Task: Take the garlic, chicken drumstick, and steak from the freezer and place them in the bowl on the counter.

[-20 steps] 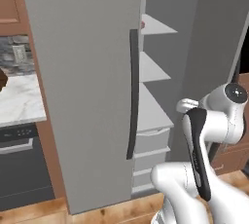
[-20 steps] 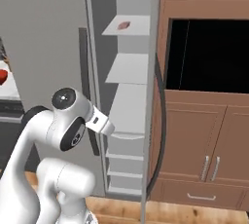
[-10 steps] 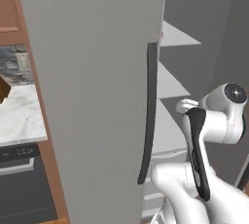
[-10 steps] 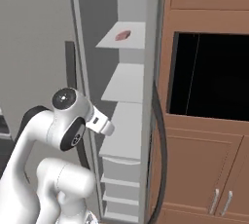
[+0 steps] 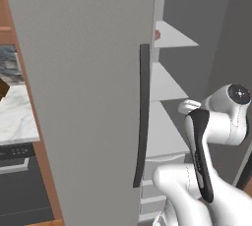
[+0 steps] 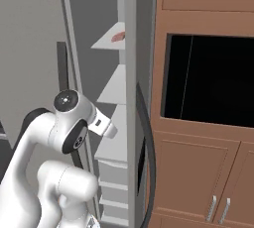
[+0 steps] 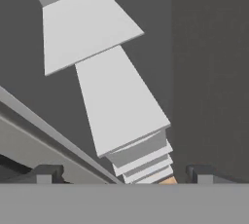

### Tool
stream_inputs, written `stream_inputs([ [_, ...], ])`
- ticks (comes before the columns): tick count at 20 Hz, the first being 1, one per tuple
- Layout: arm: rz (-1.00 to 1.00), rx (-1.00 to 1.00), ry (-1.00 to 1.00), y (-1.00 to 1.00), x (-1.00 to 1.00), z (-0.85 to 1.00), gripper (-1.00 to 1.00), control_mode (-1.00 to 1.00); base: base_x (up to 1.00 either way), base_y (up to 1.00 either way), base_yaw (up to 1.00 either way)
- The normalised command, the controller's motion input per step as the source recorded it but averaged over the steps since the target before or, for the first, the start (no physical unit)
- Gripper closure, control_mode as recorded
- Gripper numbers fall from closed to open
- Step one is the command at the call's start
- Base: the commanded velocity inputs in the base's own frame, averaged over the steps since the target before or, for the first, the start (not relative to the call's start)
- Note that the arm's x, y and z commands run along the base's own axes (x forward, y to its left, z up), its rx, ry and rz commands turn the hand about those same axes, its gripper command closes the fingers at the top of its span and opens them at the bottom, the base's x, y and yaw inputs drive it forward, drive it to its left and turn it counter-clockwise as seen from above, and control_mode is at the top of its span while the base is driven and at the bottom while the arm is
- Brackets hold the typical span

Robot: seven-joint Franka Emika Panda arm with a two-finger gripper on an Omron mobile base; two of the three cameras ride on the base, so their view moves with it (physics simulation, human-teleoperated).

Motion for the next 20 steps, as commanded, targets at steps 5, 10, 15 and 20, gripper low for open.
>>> stream_inputs([
  [5, 0.00, 0.00, 0.00, 0.00, 0.00, 0.00, -1.00, 1.00, -0.17, 0.00, 0.00],
  [10, 0.01, -0.07, -0.32, -0.03, -0.55, 1.00, -1.00, -1.00, 0.00, 0.00, 0.00],
  [15, 0.04, -0.11, -0.20, 0.00, -0.30, 1.00, -1.00, -1.00, 0.00, 0.00, 0.00],
  [20, 0.05, -0.09, -0.08, 0.00, -0.11, 1.00, -1.00, -1.00, 0.00, 0.00, 0.00],
])
